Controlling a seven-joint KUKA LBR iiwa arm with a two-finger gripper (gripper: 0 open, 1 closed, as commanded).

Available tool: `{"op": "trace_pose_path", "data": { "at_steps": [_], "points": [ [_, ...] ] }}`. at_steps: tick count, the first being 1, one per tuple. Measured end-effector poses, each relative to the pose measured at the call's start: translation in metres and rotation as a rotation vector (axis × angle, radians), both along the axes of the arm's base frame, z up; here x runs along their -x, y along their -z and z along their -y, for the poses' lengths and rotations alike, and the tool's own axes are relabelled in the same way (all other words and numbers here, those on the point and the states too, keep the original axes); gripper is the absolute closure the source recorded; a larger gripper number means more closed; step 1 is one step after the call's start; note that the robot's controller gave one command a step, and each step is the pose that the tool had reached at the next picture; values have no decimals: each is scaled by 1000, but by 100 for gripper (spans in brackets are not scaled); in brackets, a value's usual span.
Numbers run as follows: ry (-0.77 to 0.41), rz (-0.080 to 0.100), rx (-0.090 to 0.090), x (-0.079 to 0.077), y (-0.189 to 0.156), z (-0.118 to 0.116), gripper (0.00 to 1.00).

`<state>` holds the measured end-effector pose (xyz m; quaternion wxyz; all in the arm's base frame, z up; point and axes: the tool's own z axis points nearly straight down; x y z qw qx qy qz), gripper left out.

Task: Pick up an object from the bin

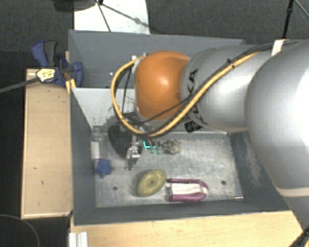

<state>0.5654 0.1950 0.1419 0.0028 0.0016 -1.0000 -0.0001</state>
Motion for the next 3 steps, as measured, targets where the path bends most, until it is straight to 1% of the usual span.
{"op": "trace_pose_path", "data": {
  "at_steps": [1, 2, 3],
  "points": [
    [71, 11, -2, -19, 8, 6, 0],
    [192, 7, 0, -13, -7, 24, 0],
    [438, 8, 0, -23, 23, 9, 0]
  ]
}}
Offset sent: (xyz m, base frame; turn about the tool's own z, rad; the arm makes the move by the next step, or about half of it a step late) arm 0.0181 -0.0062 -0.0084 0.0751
